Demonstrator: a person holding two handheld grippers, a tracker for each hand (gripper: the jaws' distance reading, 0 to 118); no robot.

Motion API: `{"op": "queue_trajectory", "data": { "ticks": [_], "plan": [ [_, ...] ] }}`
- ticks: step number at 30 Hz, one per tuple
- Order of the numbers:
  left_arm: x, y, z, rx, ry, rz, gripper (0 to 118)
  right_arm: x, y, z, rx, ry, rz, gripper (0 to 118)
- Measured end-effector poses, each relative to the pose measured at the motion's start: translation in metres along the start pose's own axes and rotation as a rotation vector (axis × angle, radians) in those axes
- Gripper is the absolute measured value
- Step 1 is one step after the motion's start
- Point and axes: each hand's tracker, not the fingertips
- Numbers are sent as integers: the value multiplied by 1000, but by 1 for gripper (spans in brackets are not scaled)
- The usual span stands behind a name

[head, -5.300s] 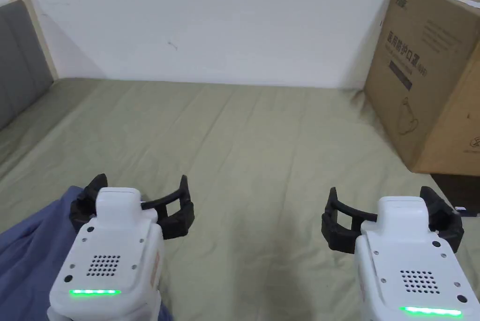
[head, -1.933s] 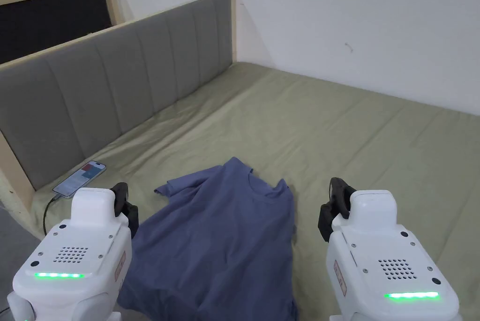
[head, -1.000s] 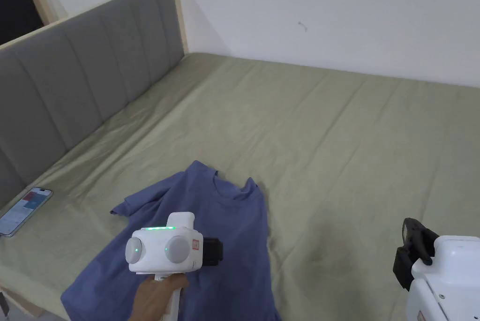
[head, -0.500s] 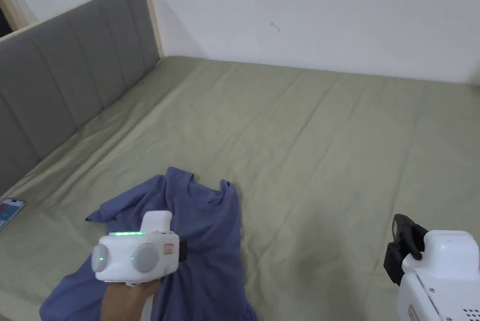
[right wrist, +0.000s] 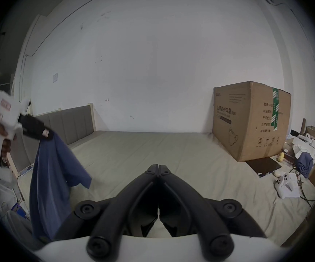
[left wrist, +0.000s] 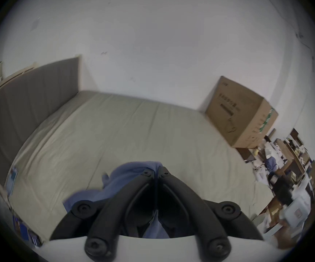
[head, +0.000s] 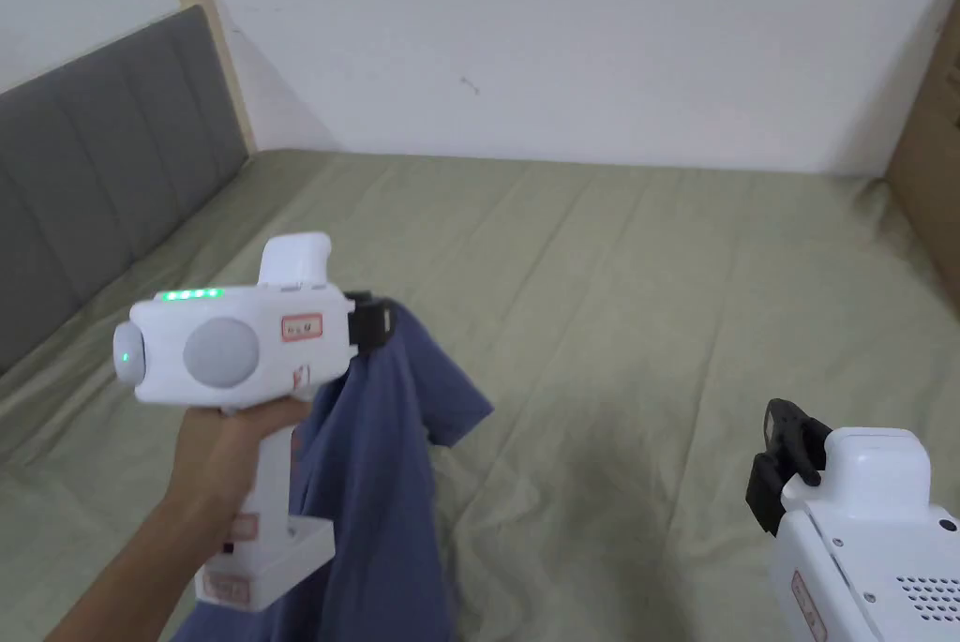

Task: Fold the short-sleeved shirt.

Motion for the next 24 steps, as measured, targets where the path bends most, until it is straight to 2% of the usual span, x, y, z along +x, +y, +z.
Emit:
{"op": "queue_trajectory", "data": {
  "ticks": [6, 11, 15, 20, 24],
  "plan": [
    [87, 42, -24, 29, -141, -110, 2, 31, 10, 17, 37, -74, 7, 0],
    [151, 38, -59, -20, -262, -167, 2, 58, 14, 32, 53, -146, 17, 0],
    [186, 10, -93, -70, -325, -192, 2, 79, 12, 42, 46, -204, 18, 0],
    [207, -56, -135, -230, -384, -221, 2, 98, 4, 50, 26, -254, 7, 0],
    [207, -115, -157, -327, -372, -262, 2, 104, -3, 51, 10, -274, -7, 0]
  ]
}}
